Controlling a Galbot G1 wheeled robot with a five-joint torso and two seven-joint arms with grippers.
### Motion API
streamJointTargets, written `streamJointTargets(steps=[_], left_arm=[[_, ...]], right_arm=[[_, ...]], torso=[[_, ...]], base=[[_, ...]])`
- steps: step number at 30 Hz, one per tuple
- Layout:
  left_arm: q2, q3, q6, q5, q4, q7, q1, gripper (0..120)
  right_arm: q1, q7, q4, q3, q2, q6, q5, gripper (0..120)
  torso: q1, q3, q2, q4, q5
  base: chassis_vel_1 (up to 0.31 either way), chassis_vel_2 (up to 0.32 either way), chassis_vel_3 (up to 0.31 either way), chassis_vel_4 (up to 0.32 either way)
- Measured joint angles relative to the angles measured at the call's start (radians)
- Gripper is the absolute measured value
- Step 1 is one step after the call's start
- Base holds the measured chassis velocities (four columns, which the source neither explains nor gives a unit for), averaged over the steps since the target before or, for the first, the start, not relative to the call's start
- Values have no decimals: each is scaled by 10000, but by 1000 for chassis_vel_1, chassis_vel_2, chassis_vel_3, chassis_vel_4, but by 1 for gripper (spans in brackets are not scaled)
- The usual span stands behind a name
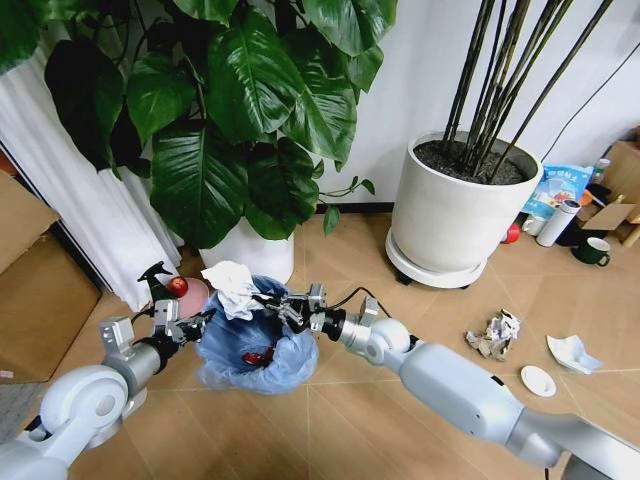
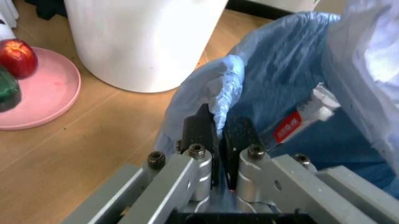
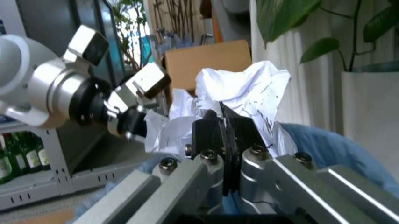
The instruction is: Pick up the trash bin and place the garbage on the floor into it.
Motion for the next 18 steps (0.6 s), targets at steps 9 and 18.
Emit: streamJointTargets(steps=[9,18], left_arm=[[0,-86,29,-2,48,-5,66,0],[20,-72,62,1,130,-83,-17,0]], right_arm=[[-107,26,266,453,-217,-42,-134,25],[-177,155,731,851,-690,-79,-56,59]], torso=[[0,-1,0,-1,1],[0,-1,0,-2,2]], base=[[0,0,0,0],[0,0,0,0]])
